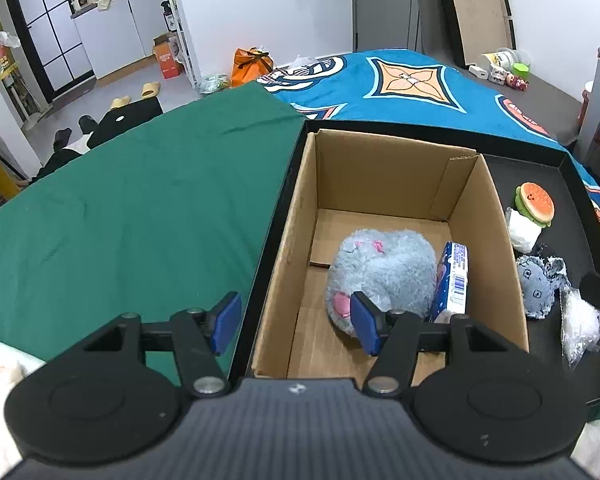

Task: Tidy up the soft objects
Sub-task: 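Move the right tool to the bubble wrap and close on it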

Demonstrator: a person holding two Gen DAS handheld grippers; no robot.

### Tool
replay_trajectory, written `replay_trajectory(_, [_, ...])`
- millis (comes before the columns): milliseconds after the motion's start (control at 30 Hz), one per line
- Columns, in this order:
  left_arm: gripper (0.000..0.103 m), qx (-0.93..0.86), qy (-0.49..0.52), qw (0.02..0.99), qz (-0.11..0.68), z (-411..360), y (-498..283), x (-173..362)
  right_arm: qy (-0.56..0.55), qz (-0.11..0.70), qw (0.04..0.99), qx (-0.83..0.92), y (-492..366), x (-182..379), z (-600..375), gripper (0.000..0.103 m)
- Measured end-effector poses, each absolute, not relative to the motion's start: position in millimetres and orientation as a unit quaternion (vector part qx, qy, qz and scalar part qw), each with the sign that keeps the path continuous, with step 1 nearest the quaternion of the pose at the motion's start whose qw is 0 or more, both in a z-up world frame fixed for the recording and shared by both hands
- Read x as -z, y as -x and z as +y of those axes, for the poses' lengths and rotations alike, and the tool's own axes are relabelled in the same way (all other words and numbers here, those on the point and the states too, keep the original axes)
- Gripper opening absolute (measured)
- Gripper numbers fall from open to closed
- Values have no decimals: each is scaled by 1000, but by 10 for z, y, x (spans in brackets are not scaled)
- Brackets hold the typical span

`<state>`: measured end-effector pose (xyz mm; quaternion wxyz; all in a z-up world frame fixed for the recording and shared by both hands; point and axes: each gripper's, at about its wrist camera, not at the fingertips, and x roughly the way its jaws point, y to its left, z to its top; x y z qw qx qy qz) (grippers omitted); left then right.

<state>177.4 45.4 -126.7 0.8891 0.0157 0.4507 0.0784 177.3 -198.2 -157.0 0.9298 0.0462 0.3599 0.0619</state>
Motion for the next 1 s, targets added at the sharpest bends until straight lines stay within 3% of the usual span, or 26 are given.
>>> replay_trajectory(633, [60, -110, -80, 873, 469, 131, -1842, 1342, -111, 404, 907, -34, -1875, 2015, -2474, 88])
replay_trajectory(1000, [65, -133, -123, 860, 477, 1, -1898, 1446, -120, 426, 896, -31, -1994, 2220, -2546, 88])
